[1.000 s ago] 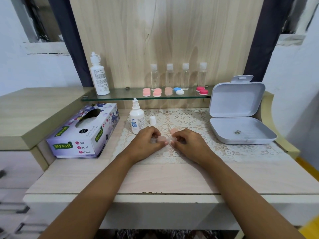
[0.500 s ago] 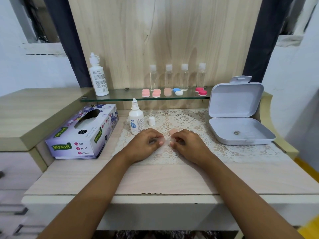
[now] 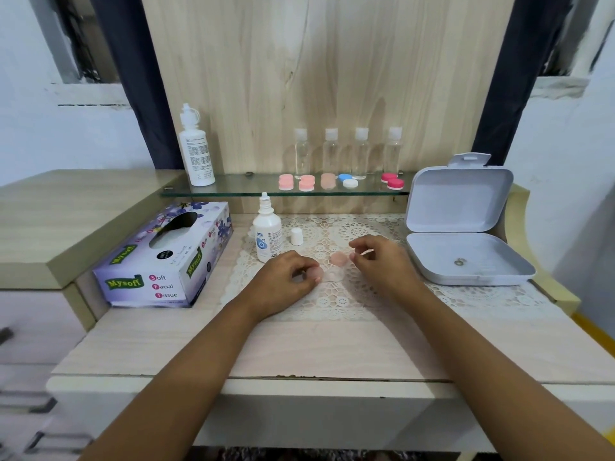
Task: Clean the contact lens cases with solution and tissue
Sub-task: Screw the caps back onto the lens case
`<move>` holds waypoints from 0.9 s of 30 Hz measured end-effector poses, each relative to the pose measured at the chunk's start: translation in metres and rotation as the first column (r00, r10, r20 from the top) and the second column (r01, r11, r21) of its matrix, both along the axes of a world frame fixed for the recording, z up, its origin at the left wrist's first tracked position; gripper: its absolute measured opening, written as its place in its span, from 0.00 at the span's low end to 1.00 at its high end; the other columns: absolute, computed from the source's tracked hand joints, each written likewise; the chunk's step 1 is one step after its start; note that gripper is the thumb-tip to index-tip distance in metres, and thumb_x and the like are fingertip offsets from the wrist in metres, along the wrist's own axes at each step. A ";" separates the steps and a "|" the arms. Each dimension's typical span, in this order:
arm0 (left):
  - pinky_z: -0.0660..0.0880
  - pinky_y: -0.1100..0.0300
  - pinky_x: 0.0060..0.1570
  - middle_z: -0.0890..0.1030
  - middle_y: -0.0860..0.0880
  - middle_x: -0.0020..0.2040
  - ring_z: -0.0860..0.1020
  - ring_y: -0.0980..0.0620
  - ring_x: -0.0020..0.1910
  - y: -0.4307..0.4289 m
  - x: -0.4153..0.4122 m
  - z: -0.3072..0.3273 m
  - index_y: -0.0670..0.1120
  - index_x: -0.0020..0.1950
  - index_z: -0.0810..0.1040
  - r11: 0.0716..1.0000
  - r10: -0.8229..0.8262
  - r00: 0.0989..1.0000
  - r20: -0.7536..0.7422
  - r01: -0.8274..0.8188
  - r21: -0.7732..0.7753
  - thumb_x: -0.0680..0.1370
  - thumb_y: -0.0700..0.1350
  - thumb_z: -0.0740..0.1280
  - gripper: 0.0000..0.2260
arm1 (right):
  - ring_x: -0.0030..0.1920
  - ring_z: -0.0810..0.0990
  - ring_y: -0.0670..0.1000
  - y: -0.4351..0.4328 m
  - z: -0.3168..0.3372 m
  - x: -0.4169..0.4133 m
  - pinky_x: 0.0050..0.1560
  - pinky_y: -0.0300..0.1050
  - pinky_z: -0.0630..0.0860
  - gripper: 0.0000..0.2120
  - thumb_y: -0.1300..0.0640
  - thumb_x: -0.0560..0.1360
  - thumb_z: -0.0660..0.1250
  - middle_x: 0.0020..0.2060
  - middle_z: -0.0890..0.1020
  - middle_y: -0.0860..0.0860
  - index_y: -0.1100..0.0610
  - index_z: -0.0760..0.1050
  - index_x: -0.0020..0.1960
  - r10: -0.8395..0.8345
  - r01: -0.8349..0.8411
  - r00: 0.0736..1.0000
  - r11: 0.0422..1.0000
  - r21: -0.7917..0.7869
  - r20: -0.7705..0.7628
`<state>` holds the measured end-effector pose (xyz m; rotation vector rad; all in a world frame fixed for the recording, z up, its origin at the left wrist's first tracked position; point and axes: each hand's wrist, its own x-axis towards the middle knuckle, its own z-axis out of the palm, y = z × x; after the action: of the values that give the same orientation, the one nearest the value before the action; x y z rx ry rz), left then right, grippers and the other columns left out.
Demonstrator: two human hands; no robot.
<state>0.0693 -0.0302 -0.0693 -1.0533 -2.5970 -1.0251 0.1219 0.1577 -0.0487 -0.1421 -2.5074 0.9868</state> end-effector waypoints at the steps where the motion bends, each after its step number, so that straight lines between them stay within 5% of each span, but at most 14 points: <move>1: 0.68 0.69 0.47 0.78 0.51 0.48 0.74 0.56 0.48 0.000 0.000 0.000 0.48 0.56 0.80 1.000 0.000 1.000 -0.003 0.000 -0.002 0.76 0.47 0.67 0.10 | 0.51 0.78 0.48 0.001 0.001 -0.004 0.49 0.33 0.67 0.14 0.59 0.76 0.64 0.56 0.79 0.51 0.55 0.76 0.61 0.007 -0.008 1.000 0.999 0.040 0.019; 7: 0.67 0.70 0.47 0.77 0.50 0.47 0.74 0.55 0.48 0.001 -0.001 0.000 0.47 0.58 0.80 1.000 0.002 1.000 -0.007 -0.002 -0.005 0.76 0.47 0.68 0.12 | 0.66 0.71 0.49 0.005 0.001 -0.022 0.61 0.34 0.62 0.16 0.56 0.78 0.61 0.66 0.74 0.50 0.54 0.73 0.65 0.200 -0.266 0.952 0.916 0.301 0.232; 11: 0.67 0.71 0.48 0.77 0.51 0.48 0.75 0.55 0.49 0.001 -0.002 -0.001 0.47 0.58 0.79 1.000 0.003 1.000 -0.012 -0.003 -0.011 0.75 0.48 0.68 0.12 | 0.62 0.75 0.52 0.006 -0.003 -0.025 0.60 0.39 0.68 0.15 0.53 0.77 0.63 0.60 0.79 0.53 0.57 0.77 0.60 0.206 -0.263 0.959 0.901 0.345 0.194; 14: 0.65 0.74 0.47 0.76 0.52 0.47 0.74 0.56 0.49 0.001 -0.003 -0.002 0.48 0.58 0.79 1.000 0.005 1.000 -0.016 -0.006 -0.017 0.75 0.48 0.68 0.12 | 0.54 0.78 0.54 0.007 -0.005 -0.021 0.53 0.41 0.71 0.14 0.52 0.76 0.65 0.52 0.82 0.56 0.61 0.79 0.55 0.169 -0.208 0.973 0.934 0.289 0.156; 21: 0.70 0.64 0.53 0.76 0.52 0.48 0.75 0.55 0.50 0.001 -0.002 0.000 0.47 0.59 0.79 1.000 -0.002 1.000 -0.010 0.001 -0.023 0.76 0.48 0.67 0.13 | 0.46 0.77 0.42 0.003 0.000 -0.003 0.41 0.25 0.68 0.13 0.53 0.74 0.67 0.53 0.81 0.47 0.55 0.79 0.57 0.142 -0.142 0.990 0.990 0.009 0.000; 24: 0.69 0.65 0.52 0.76 0.52 0.49 0.74 0.55 0.51 0.001 -0.002 0.000 0.47 0.60 0.79 1.000 0.002 1.000 -0.004 -0.002 -0.022 0.75 0.48 0.68 0.14 | 0.45 0.77 0.42 -0.005 -0.003 0.003 0.43 0.23 0.69 0.11 0.55 0.73 0.69 0.50 0.81 0.47 0.54 0.80 0.55 0.164 -0.165 0.986 0.986 -0.023 -0.029; 27: 0.69 0.66 0.53 0.76 0.51 0.49 0.75 0.55 0.51 0.002 -0.002 0.000 0.47 0.60 0.78 1.000 0.003 1.000 0.002 -0.003 -0.014 0.75 0.48 0.68 0.14 | 0.47 0.77 0.43 -0.010 -0.011 0.006 0.51 0.33 0.72 0.11 0.56 0.72 0.69 0.50 0.81 0.49 0.55 0.81 0.54 0.174 -0.174 0.985 0.985 0.004 -0.008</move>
<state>0.0677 -0.0286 -0.0691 -1.0524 -2.6098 -1.0091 0.1277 0.1475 -0.0594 0.0832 -2.5476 1.0483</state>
